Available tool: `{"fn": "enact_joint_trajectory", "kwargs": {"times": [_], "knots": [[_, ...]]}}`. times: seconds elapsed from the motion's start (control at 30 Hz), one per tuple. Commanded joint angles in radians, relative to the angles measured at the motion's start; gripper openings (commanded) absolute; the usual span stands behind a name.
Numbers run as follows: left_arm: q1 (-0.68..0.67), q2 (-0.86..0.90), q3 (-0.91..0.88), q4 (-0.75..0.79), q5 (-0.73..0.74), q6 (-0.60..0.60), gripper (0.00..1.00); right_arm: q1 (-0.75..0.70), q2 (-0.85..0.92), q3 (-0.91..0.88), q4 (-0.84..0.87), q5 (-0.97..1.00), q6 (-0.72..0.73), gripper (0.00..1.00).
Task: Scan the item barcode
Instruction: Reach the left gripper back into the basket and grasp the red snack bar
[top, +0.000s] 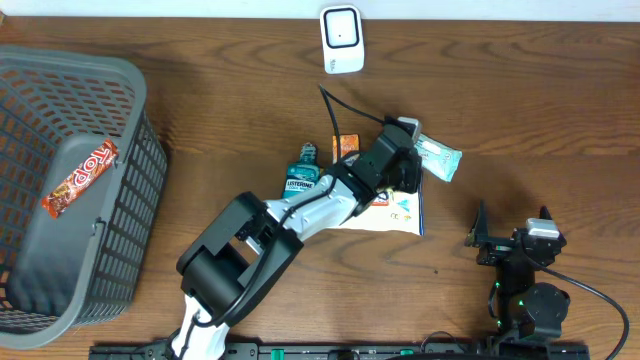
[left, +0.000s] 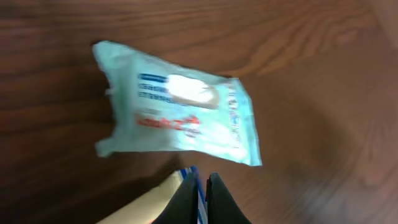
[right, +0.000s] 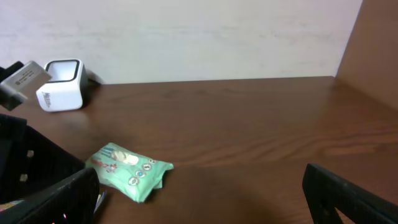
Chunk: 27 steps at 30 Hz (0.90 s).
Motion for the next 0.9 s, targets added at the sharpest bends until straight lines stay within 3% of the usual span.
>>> {"fn": "enact_joint_trajectory", "kwargs": {"times": [0.0,0.03,0.1,0.13,0.2,0.43,0.57,0.7,0.87], "knots": [[0.039,-0.076,0.008,-0.046,-0.021,0.015,0.08,0.007,-0.004,-0.001,-0.003,0.004,-0.015,0.99],[0.054,-0.101,0.008,-0.066,-0.021,0.015,0.19,0.007,-0.004,-0.001,-0.003,0.004,-0.015,0.99],[0.100,-0.176,0.008,-0.121,-0.021,0.019,0.63,0.007,-0.004,-0.001,-0.003,0.004,-0.015,0.99],[0.130,-0.222,0.009,-0.150,-0.021,0.019,0.79,0.007,-0.004,-0.001,-0.003,0.004,-0.015,0.99],[0.216,-0.356,0.017,-0.230,-0.012,0.023,0.99,0.007,-0.004,-0.001,-0.003,0.004,-0.015,0.99],[0.442,-0.711,0.103,-0.410,0.059,0.229,1.00,0.007,-0.004,-0.001,-0.003,0.004,-0.015,0.99],[0.597,-0.867,0.121,-0.522,-0.277,0.260,1.00,0.007,-0.004,-0.001,-0.003,0.004,-0.015,0.99],[0.792,-0.915,0.120,-0.675,-0.629,0.140,0.99,0.007,-0.004,-0.001,-0.003,0.004,-0.015,0.99],[1.062,-0.834,0.119,-0.904,-0.660,-0.172,0.99,0.007,-0.004,-0.001,-0.003,0.004,-0.015,0.99]]}}
